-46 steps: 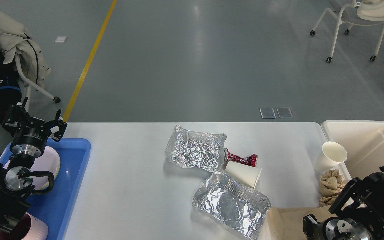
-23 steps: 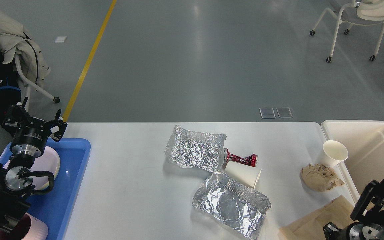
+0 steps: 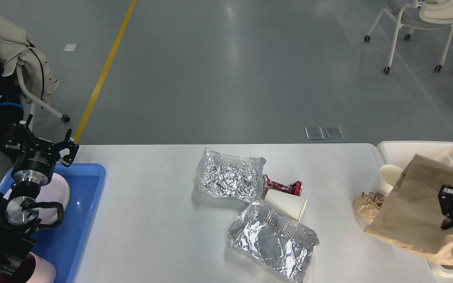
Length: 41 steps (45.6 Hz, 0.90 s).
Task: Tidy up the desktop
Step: 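Lift the second brown paper bag and drop it into the bin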
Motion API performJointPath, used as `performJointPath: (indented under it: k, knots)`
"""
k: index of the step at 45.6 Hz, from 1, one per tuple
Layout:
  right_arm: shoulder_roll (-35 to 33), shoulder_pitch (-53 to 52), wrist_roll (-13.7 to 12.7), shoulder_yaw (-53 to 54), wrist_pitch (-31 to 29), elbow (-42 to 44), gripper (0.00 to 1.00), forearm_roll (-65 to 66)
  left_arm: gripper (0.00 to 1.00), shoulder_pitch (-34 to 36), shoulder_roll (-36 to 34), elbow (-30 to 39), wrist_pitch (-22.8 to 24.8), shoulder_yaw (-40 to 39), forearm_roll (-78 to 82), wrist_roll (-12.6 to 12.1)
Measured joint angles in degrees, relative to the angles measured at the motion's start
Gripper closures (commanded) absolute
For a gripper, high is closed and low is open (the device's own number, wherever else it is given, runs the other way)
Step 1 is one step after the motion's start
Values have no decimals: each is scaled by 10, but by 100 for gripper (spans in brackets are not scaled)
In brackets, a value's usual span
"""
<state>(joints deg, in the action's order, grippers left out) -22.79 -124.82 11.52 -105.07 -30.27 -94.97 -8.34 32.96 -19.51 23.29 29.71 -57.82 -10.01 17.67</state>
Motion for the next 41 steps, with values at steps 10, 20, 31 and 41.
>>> performJointPath:
  k: [10, 20, 31, 41]
  knots:
    - [111, -68, 7, 15, -143, 165, 100, -5, 2, 0, 0, 0, 0, 0, 0, 0]
    - [143, -107, 7, 156, -201, 222, 100, -17, 2, 0, 0, 0, 0, 0, 0, 0]
    - [151, -113, -6, 269, -212, 203, 100, -18, 2, 0, -1, 0, 0, 1, 0, 0]
    - [151, -85, -6, 231, -179, 207, 100, -14, 2, 0, -1, 0, 0, 1, 0, 0]
